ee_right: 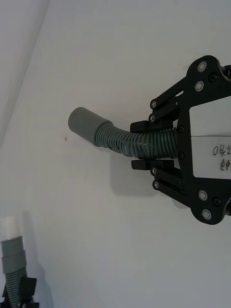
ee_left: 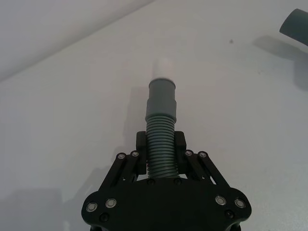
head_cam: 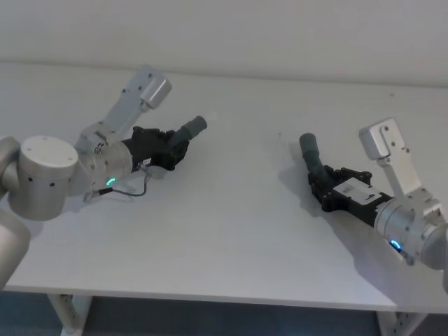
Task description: Use both hands to pick up one end of the pipe from the table, align the ends, and insert them.
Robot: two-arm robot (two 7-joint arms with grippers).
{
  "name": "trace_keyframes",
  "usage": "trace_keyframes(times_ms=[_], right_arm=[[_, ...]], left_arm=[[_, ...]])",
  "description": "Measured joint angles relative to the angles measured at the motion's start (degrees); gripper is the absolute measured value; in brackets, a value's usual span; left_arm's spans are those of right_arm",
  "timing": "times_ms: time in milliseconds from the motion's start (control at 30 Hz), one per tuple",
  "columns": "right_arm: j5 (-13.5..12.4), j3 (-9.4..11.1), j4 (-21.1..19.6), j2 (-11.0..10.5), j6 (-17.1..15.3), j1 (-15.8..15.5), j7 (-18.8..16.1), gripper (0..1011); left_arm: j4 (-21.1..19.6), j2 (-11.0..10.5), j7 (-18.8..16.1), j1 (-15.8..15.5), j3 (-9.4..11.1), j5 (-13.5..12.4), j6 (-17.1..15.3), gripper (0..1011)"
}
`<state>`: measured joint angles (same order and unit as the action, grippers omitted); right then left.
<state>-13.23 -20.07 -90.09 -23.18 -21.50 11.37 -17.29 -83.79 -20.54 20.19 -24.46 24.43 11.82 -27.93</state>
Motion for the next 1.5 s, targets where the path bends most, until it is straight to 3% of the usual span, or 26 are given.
trace_keyframes(times_ms=[367, 900, 1233, 1500], right_arm=[[1.7, 0.3, -0.5, -0.8, 1.7, -0.8, 0.3, 316], [7.0, -0.5, -0.3, -2.3, 8.0, -1.1, 1.9, 316], [12.0, -1.5, 0.6, -3.3, 13.2, -0.9, 3.8, 316], [17.4, -2.6, 1.8, -4.5, 18.7, -0.5, 6.3, 316]], left_arm=[[-0.5, -1.1, 1.3, -0.6, 1.0, -2.1, 3.2, 327], [-1.4, -4.1, 3.6, -2.1, 3.8, -7.4, 8.8, 327], [-1.1, -6.0, 5.4, -4.3, 6.7, -12.2, 14.3, 327], [-0.8, -7.6, 6.2, -6.6, 9.6, -17.7, 19.6, 327]])
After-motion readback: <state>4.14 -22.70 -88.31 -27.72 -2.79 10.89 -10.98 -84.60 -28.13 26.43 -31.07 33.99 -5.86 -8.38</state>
